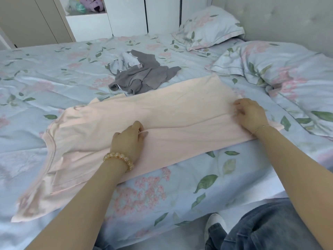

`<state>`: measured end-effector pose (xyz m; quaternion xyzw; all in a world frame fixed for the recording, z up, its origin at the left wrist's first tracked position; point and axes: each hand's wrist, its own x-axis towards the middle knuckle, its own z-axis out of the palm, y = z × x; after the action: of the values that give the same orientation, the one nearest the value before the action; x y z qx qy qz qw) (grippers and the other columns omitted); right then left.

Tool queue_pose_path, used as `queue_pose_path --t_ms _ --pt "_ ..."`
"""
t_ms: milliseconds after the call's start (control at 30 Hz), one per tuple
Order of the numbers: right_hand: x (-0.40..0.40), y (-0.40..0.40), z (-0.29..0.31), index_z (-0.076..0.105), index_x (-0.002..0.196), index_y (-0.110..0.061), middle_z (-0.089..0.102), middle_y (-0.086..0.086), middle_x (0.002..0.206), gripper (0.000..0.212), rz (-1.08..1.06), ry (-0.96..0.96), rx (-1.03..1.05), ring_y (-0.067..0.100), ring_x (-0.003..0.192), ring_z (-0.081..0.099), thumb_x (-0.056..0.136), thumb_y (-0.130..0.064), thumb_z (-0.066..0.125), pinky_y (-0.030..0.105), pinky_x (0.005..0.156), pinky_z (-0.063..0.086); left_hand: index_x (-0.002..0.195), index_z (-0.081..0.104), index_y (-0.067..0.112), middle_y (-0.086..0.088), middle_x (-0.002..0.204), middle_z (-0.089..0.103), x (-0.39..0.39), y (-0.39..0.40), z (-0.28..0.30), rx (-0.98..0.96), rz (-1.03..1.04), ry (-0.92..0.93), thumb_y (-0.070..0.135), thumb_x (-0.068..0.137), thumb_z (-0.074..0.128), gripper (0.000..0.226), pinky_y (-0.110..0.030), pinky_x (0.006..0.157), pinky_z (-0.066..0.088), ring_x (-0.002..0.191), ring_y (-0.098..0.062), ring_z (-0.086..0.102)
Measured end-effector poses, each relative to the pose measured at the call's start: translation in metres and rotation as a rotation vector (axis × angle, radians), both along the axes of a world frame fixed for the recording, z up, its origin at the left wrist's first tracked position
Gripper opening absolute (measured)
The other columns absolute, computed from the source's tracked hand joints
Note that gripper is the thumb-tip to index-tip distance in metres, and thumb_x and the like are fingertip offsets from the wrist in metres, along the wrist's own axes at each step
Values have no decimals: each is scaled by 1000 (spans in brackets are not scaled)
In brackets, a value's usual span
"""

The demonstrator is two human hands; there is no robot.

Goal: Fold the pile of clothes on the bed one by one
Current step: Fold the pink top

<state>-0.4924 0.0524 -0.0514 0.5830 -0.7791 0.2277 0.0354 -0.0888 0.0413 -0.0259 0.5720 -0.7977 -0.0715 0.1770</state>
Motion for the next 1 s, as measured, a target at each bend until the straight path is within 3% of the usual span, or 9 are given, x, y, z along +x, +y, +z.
queue_pose_path --t_ms 133,367,467,600,667,700,767,833,1000 --pt "-9 -5 -1 69 108 -12 60 15 112 19 -53 -3 70 36 109 49 91 -17 60 42 91 40 102 47 19 0 98 60 0 -1 -8 73 6 -52 31 100 40 15 -34 81 31 95 -26 58" --pt "-19 -12 3 71 100 -6 60 20 102 16 -145 101 -130 41 101 49 92 -15 59 44 84 35 104 48 16 -1 104 62 0 -5 -12 11 -6 -38 29 100 40 15 -35 80 31 94 -26 58" --pt "-18 -16 -1 69 102 -6 60 21 109 17 -116 75 -13 41 103 51 91 -10 56 45 86 39 108 51 16 -4 107 60 -5 -4 -17 -23 43 -126 27 98 45 16 -39 86 33 97 -28 57" --pt "-2 -9 0 59 124 1 47 28 140 38 -35 77 -16 45 122 47 91 -13 46 48 103 37 113 59 15 -8 117 57 -26 10 -17 -293 -19 -141 12 81 59 33 -49 94 38 105 -30 56" --pt "21 0 6 47 141 -5 30 17 155 49 219 46 40 34 141 32 97 -28 41 42 115 24 124 55 20 -5 136 51 -43 19 -14 -267 -207 -122 32 86 41 42 -48 102 37 123 -26 51" --pt "35 5 5 40 146 -12 22 8 158 51 346 10 122 25 146 23 101 -36 39 38 120 18 134 48 26 -2 149 39 -51 23 -15 -181 -276 -149 46 88 27 55 -47 110 30 135 -23 39" --pt "50 12 -2 27 152 -29 9 -7 161 62 465 3 298 10 148 8 96 -56 31 35 122 9 150 14 40 7 161 0 -58 27 -24 7 -336 -257 69 80 -4 78 -44 120 3 149 -13 2" --pt "41 15 -6 16 152 -40 3 -15 160 71 414 21 396 4 148 0 88 -69 19 32 121 1 148 -10 46 11 157 -22 -58 25 -36 97 -353 -339 78 67 -25 88 -44 118 -10 145 -8 -20" --pt "-26 29 -3 7 153 -40 -1 -12 162 61 194 36 437 4 148 -4 97 -58 23 31 120 -4 145 -18 48 11 155 -28 -57 23 -36 137 -349 -380 79 59 -34 93 -46 118 -12 143 -7 -26"
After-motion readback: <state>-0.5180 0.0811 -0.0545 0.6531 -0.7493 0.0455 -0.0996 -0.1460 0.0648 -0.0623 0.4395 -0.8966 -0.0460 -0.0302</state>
